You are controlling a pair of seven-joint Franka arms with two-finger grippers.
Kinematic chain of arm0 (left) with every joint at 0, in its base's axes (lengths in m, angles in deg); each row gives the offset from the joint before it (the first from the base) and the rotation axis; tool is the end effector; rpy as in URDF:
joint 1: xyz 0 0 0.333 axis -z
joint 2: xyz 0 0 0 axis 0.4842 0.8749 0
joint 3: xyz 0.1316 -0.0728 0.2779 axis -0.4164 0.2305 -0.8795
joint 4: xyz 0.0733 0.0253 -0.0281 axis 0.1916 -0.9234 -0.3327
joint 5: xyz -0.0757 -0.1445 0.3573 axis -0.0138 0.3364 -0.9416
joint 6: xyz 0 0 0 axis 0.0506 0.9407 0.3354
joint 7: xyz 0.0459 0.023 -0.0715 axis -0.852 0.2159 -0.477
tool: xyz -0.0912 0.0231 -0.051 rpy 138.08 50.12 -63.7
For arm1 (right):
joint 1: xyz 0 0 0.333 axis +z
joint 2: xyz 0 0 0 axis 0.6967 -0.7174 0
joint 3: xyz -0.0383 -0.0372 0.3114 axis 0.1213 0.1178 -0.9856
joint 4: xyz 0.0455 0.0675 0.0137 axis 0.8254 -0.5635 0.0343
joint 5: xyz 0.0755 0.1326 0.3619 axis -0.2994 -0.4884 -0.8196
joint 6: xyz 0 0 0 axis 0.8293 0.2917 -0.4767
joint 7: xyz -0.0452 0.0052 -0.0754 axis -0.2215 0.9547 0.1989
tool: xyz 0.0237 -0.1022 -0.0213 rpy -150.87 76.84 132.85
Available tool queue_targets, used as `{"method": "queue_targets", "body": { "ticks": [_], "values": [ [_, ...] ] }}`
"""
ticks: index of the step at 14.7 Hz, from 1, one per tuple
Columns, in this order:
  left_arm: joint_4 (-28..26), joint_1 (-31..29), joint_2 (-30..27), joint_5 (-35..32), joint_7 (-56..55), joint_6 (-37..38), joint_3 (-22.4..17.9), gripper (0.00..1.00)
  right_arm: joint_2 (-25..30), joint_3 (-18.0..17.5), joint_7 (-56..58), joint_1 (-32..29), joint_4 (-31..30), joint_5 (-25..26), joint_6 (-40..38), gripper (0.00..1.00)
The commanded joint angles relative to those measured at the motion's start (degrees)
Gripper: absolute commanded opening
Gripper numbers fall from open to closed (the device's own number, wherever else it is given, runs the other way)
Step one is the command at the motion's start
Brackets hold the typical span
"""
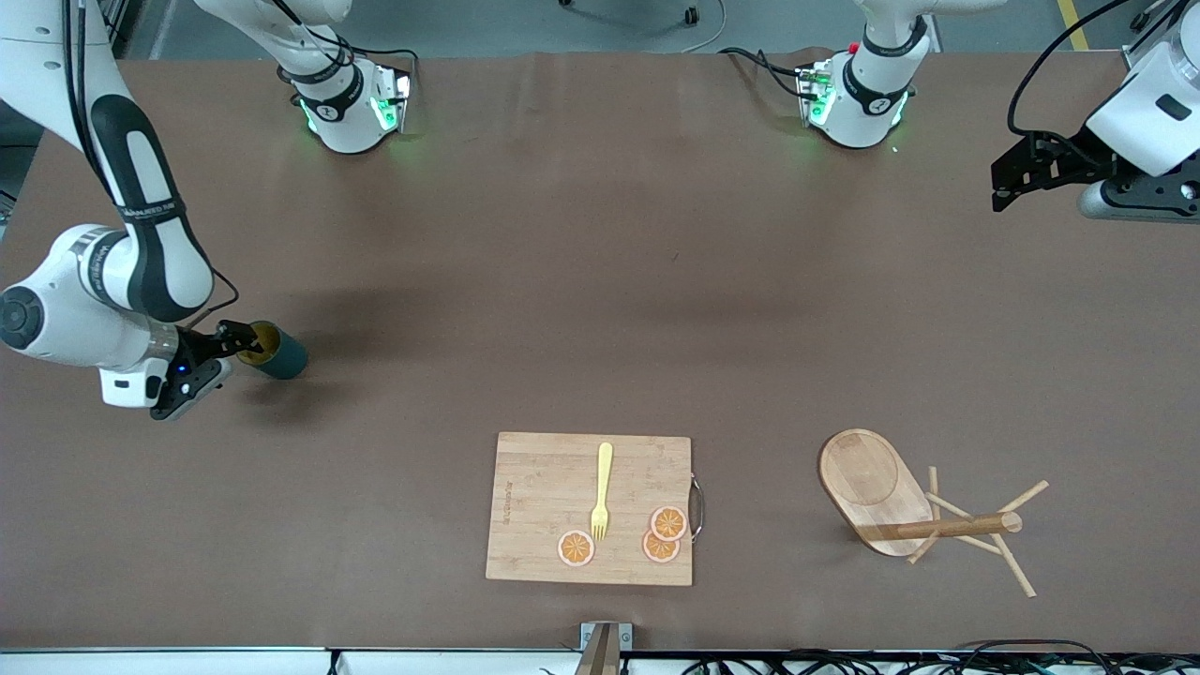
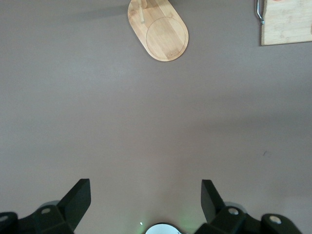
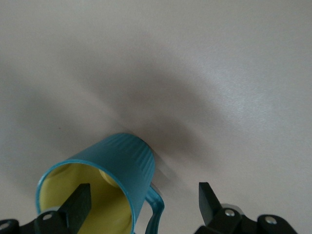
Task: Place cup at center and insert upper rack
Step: 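Grasp the teal mug with the right gripper and lift it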
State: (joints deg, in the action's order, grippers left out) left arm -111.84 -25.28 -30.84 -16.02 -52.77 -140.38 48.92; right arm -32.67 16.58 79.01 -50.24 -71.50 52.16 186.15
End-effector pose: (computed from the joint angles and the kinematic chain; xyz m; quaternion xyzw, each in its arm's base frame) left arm 0.5229 -0.0728 0.6564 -0.9978 0.0598 0.0201 0.0214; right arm 0.5755 -0.1075 0.2388 -0.9358 -0.3436 0.0434 0.0653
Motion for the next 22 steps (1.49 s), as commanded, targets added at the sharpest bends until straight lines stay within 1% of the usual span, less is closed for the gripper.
{"method": "queue_targets", "body": {
  "ticks": [1, 2, 3, 4, 7, 9, 11, 13, 17, 19, 20, 22],
  "values": [
    [0.79, -0.08, 0.13, 1.1, 0.03, 0.89, 0.0, 1.0, 2.1, -0.07, 1.61, -0.07, -3.15, -0.5, 1.78, 0.41],
    [0.79, -0.08, 0.13, 1.1, 0.03, 0.89, 0.0, 1.0, 2.02, 0.02, 1.52, 0.02, -3.15, -0.5, 1.69, 0.16],
    [0.79, -0.08, 0.13, 1.1, -0.06, 0.89, 0.0, 1.0, 1.93, 0.02, 1.26, 0.02, -3.15, -0.5, 1.69, 0.02],
    [0.62, -0.08, 0.13, 1.1, -0.06, 0.89, 0.0, 1.0, 1.75, -0.06, 1.17, -0.07, -3.15, -0.59, 1.69, 0.0],
    [0.44, -0.07, 0.22, 1.1, -0.23, 0.89, 0.0, 1.0, 1.93, -0.06, 0.29, 0.02, -3.06, -0.59, 1.08, 0.0],
    [0.36, -0.08, 0.57, 1.1, -0.23, 0.89, 0.0, 1.0, 3.24, -0.15, -6.61, 1.42, -2.36, -0.5, -2.85, 0.0],
    [0.44, -0.08, 0.57, 1.1, -0.32, 0.89, 0.0, 1.0, 6.22, -0.15, -15.05, 4.66, -0.6, -0.5, -8.13, 0.0],
    [0.44, 0.01, 0.75, 1.1, -0.32, 0.89, 0.0, 1.0, 8.07, -0.24, -22.53, 7.74, 0.98, -0.5, -12.27, 0.0],
    [0.53, 0.1, 1.27, 1.1, -0.59, 0.8, 0.0, 1.0, 10.63, -0.33, -40.8, 17.31, 0.99, -0.85, -13.34, 0.0],
    [0.62, 0.01, 1.19, 1.1, -0.41, 0.8, 0.0, 1.0, 10.8, -0.24, -48.72, 23.02, 1.07, -3.82, -12.82, 0.0],
    [0.7, 0.01, 1.19, 1.1, -0.41, 0.8, 0.0, 1.0, 10.63, -0.24, -52.76, 26.27, 1.07, -4.97, -11.86, 0.0],
    [0.79, -0.16, 1.36, 1.62, -0.15, 0.63, 0.0, 1.0, 10.28, -0.24, -61.54, 32.86, 1.07, -4.98, -8.26, 0.0]
  ]
}}
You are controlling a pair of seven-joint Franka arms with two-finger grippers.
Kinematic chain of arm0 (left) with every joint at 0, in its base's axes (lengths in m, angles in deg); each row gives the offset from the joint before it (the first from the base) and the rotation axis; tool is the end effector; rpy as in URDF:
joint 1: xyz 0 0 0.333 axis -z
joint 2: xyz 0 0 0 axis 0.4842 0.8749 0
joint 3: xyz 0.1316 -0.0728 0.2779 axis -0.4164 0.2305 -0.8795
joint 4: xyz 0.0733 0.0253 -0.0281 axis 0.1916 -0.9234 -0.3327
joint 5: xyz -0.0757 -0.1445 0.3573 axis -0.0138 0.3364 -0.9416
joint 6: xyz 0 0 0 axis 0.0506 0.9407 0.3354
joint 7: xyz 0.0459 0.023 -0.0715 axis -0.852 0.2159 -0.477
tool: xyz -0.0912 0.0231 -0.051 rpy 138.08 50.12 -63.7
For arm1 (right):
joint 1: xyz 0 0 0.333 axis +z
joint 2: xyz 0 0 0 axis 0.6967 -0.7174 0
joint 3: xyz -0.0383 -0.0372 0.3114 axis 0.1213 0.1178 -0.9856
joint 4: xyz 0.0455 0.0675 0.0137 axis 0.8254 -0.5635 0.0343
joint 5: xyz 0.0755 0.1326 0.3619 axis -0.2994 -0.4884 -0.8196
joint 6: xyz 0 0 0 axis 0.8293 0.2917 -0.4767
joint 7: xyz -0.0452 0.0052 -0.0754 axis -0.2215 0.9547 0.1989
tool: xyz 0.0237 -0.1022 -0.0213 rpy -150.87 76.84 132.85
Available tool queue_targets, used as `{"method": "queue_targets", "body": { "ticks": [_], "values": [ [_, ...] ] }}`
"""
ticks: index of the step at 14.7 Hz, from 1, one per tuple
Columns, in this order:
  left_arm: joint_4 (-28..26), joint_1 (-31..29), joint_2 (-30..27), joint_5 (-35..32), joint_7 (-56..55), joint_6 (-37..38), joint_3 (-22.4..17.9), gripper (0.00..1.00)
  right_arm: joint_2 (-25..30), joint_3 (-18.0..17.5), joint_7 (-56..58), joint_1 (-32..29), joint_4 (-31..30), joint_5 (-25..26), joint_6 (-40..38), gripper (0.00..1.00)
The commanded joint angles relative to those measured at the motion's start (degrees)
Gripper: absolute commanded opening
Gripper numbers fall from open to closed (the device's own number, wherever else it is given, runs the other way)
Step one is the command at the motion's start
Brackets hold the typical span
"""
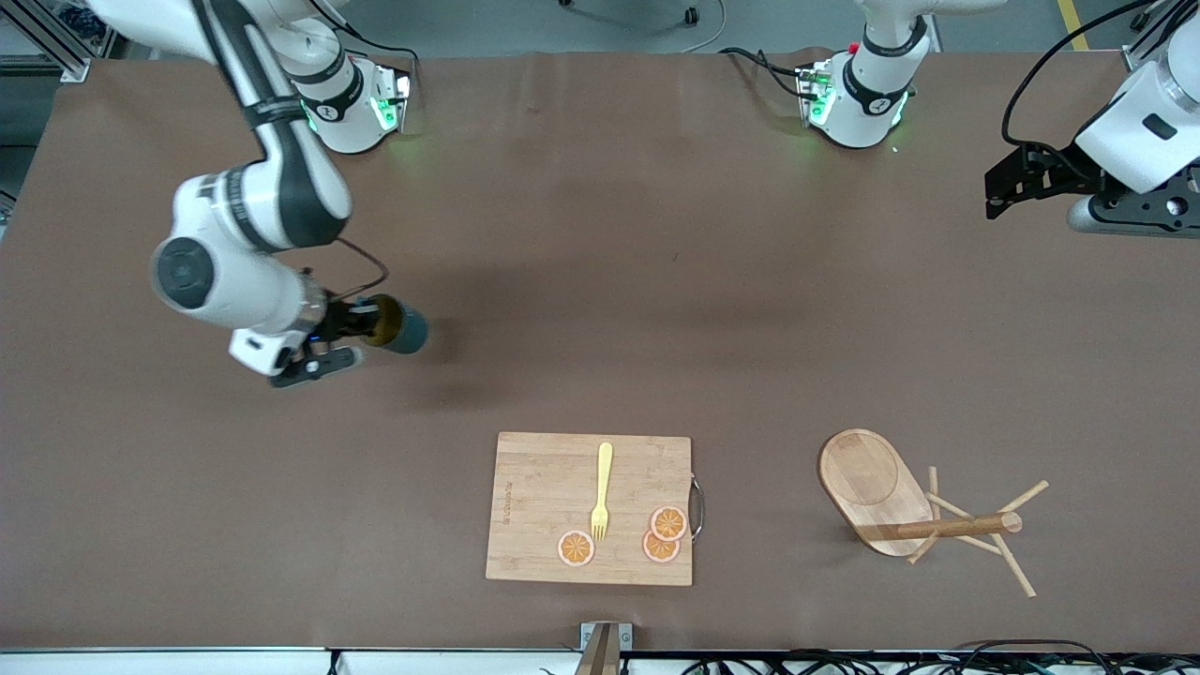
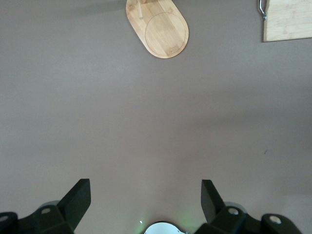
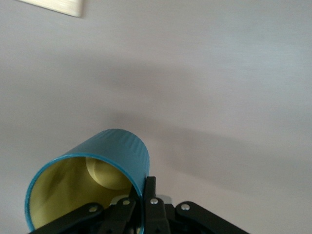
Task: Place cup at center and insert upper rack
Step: 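Carry the mug to the table center and set it down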
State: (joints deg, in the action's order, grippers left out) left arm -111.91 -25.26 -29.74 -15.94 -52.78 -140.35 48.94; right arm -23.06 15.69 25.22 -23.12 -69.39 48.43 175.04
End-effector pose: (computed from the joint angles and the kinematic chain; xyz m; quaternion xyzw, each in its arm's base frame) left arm 0.5289 -0.0737 0.6456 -0.9975 0.0604 0.0306 0.0209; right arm 0.5534 0.1811 0.3381 -0.9881 -0.1166 0.0763 0.0653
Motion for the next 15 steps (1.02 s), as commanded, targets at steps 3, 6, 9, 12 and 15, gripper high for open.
{"method": "queue_targets", "body": {
  "ticks": [3, 6, 9, 12, 15],
  "values": [
    [0.86, 0.16, 0.7, 1.64, -0.75, 0.33, -0.02, 1.0, -1.34, 0.74, -15.08, 15.23, -0.34, -1.25, 9.35, 0.0],
    [0.86, 0.16, 0.96, 1.72, -0.67, 0.33, -0.02, 1.0, -7.75, 0.74, -27.96, 22.53, 4.48, -0.82, 13.75, 0.0],
    [1.04, 0.16, 1.05, 2.25, -0.67, -0.46, -0.02, 1.0, -15.22, 1.0, -38.36, 28.34, 12.21, -0.38, 14.2, 0.0],
    [1.04, 0.25, 1.14, 2.6, -0.67, -0.99, -0.02, 1.0, -19.01, 1.27, -41.88, 31.6, 14.69, 0.32, 14.2, 0.0],
    [1.04, 0.34, 1.66, 2.51, -0.76, -1.17, -0.02, 1.0, -20.51, 1.18, -44.96, 32.66, 15.57, 2.69, 14.2, 0.03]
  ]
}}
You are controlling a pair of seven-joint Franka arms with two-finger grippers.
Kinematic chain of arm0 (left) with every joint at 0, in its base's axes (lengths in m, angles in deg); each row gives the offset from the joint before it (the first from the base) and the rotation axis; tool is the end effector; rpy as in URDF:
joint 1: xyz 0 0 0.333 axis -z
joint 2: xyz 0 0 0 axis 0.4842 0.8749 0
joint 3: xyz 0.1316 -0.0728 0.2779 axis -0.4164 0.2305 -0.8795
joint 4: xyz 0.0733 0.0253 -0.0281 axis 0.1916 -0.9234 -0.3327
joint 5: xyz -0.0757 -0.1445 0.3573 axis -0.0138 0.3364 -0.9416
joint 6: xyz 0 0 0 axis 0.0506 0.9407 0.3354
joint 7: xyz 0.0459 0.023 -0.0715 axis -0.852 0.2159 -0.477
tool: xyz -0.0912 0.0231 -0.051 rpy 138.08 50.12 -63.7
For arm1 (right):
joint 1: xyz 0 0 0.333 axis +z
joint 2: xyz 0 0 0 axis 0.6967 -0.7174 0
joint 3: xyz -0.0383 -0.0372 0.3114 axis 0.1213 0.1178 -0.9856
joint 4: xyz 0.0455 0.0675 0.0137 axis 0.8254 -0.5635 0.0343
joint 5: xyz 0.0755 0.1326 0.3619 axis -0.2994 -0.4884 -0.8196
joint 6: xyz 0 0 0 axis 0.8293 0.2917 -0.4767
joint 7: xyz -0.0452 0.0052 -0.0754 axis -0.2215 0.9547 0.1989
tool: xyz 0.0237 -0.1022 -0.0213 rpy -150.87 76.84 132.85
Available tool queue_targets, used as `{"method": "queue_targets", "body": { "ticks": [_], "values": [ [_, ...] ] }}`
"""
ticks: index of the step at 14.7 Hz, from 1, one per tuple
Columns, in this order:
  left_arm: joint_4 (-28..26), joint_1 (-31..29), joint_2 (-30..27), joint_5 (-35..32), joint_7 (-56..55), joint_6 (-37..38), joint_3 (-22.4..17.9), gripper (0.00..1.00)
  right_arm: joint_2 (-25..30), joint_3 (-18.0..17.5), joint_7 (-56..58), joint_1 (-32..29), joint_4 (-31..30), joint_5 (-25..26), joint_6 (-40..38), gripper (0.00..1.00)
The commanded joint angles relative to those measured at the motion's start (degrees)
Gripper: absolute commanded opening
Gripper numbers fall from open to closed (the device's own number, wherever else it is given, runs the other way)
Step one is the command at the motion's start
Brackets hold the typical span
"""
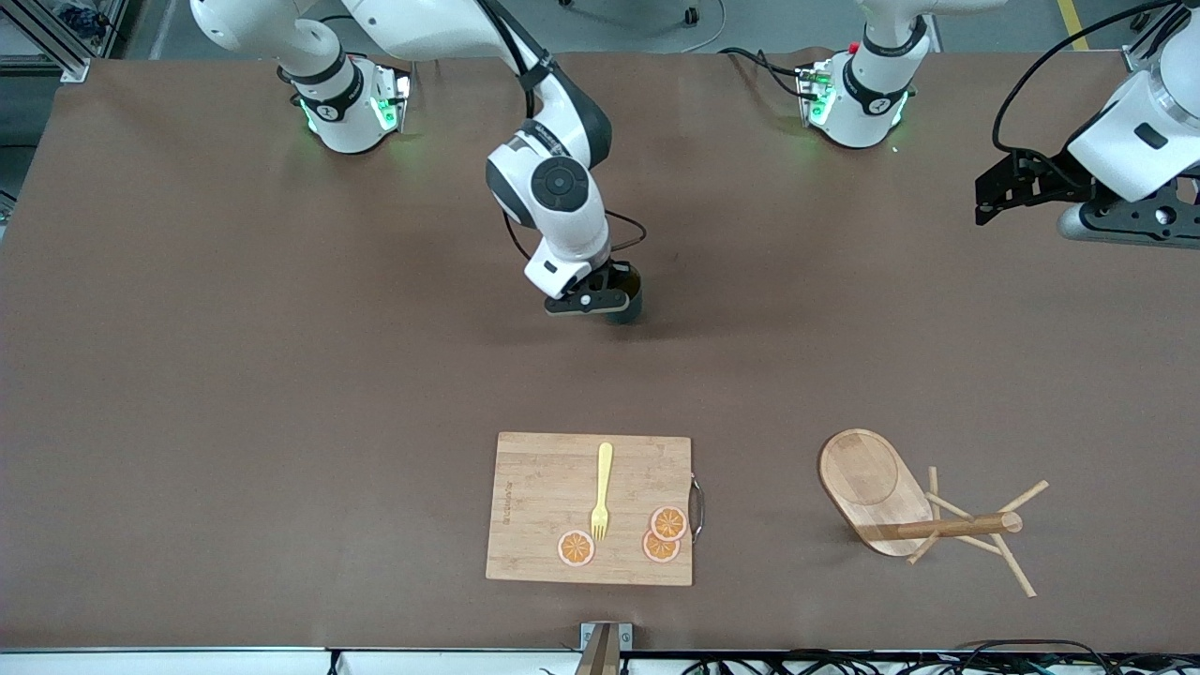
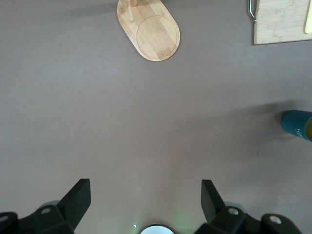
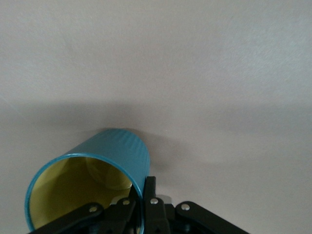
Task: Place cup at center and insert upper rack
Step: 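Carry the mug to the table center and set it down, then withdraw the right gripper while the left gripper reaches toward the mug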
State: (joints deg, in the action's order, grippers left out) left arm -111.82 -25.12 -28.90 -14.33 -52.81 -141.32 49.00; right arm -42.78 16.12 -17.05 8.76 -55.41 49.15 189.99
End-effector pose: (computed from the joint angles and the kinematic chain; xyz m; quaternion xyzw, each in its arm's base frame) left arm 0.5345 -0.0794 0.6398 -0.9975 0.0633 0.0299 0.0063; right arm 0.4383 0.5066 0.2480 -0.9987 -0.0198 0.0223 0.0424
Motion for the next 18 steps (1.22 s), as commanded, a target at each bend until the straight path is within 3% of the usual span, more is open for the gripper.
{"method": "queue_targets", "body": {
  "ticks": [1, 2, 3, 6, 10, 14, 18],
  "values": [
    [0.95, 0.2, 0.91, 0.82, -0.73, -0.19, -0.08, 1.0, -0.88, 0.75, -2.79, 0.87, 1.59, 2.33, -0.75, 0.21],
    [0.95, 0.2, 1.0, 0.91, -0.82, -0.19, -0.08, 1.0, -1.05, 0.75, -2.88, 0.78, 1.68, 2.33, -0.75, 0.78],
    [0.95, 0.2, 1.18, 0.91, -0.82, -0.19, -0.08, 1.0, -1.06, 0.83, -2.62, 0.78, 1.85, 2.33, -0.83, 1.0],
    [0.95, 0.55, 1.79, 0.91, -1.86, -0.19, 0.01, 1.0, -0.18, 0.83, -1.83, 0.08, 4.3, 2.86, -4.51, 1.0],
    [0.86, 2.21, 1.88, -0.06, -10.28, -0.19, 2.46, 1.0, 4.73, 0.83, 4.3, -4.65, 9.76, 2.86, -18.03, 1.0],
    [0.86, 2.39, 2.23, -0.06, -15.39, -0.19, 5.36, 1.0, 12.29, 0.83, 19.85, -16.94, 9.76, 2.77, -29.98, 1.0],
    [0.86, 2.74, 4.42, -0.06, -22.59, -0.37, 11.24, 1.0, 17.83, 1.01, 35.5, -33.02, 9.94, 3.12, -37.82, 1.0]
  ]
}}
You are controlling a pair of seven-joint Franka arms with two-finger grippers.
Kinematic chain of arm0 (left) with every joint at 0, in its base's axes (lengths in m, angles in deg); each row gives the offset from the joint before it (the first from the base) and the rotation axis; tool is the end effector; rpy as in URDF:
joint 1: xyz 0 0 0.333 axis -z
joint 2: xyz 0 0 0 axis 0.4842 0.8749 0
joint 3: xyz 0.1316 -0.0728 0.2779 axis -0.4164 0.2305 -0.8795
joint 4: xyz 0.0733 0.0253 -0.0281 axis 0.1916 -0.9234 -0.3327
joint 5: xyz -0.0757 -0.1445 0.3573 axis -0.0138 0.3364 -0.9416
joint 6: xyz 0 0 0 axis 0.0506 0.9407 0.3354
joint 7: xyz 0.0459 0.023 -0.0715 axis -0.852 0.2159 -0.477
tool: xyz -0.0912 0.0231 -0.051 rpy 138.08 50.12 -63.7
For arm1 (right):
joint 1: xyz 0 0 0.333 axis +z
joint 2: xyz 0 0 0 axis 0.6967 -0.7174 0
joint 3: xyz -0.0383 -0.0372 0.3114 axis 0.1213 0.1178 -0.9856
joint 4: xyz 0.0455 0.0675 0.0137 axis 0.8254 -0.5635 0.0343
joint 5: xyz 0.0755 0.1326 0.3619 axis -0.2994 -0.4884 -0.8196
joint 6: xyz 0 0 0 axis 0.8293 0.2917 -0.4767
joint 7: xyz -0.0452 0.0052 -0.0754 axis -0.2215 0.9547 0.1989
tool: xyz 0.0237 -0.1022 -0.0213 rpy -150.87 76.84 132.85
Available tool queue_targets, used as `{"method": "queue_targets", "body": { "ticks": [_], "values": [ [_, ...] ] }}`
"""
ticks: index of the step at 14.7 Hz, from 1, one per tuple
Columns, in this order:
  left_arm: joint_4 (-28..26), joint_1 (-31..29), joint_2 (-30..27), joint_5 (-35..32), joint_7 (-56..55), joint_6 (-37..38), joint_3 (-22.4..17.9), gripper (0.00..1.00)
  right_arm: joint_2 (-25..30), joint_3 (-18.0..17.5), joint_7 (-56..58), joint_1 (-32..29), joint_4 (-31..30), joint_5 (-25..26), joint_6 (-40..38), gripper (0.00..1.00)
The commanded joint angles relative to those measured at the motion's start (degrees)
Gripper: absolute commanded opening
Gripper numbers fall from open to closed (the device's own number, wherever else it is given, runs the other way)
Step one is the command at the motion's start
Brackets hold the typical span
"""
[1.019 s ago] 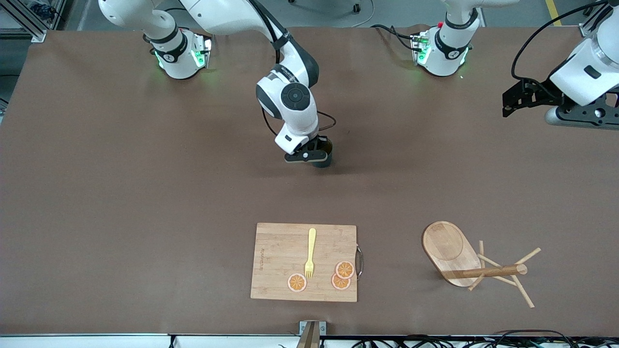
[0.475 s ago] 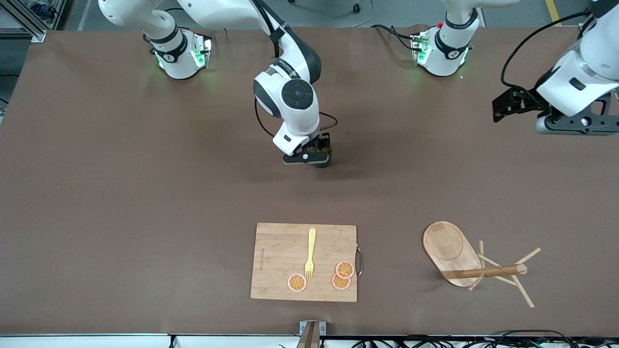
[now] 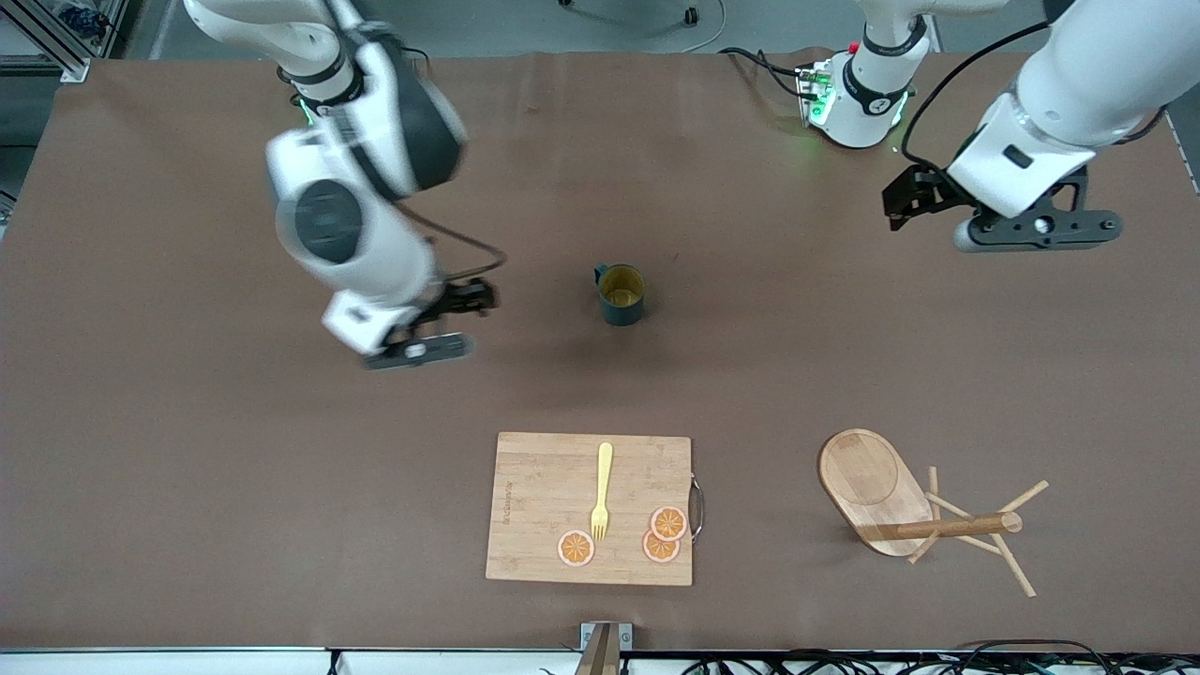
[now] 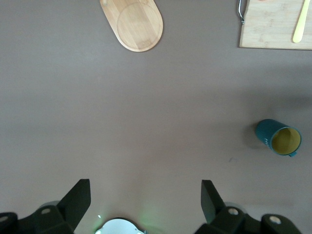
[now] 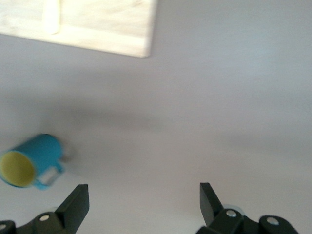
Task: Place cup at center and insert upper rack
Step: 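Withdraw the right gripper while the left gripper reaches toward the mug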
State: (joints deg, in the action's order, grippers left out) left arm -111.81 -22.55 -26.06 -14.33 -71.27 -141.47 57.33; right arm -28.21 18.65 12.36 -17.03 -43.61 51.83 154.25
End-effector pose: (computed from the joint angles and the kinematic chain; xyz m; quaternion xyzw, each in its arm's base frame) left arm 0.5246 -0.1811 0.6135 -0.9986 -0.0024 0.0505 0.0166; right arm 0.5953 0.2417 0.4598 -0.9938 -0.0731 0.0787 0.0284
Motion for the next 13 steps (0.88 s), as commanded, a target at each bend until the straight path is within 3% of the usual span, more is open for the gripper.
{"method": "queue_targets", "body": {
  "ticks": [1, 4, 10, 13],
  "values": [
    [0.94, 0.87, 2.03, -0.06, -7.45, -0.65, 3.97, 1.0, 4.14, -1.52, 7.77, -11.1, -1.77, 1.75, -3.32, 1.0],
    [0.85, 4.73, 3.26, -0.15, -17.74, -2.05, 5.21, 1.0, 4.76, -1.69, 12.17, -17.89, 2.08, 8.35, -8.67, 1.0],
    [0.85, 17.3, 9.75, -5.77, -39.08, -6.01, 5.21, 1.0, 4.06, -1.69, 15.7, -27.29, 6.75, 8.28, -10.98, 1.0],
    [0.85, 22.66, 13.62, -7.61, -48.16, -8.82, 5.21, 1.0, 3.71, -1.78, 15.44, -28.36, 7.98, 8.19, -10.98, 1.0]
  ]
}}
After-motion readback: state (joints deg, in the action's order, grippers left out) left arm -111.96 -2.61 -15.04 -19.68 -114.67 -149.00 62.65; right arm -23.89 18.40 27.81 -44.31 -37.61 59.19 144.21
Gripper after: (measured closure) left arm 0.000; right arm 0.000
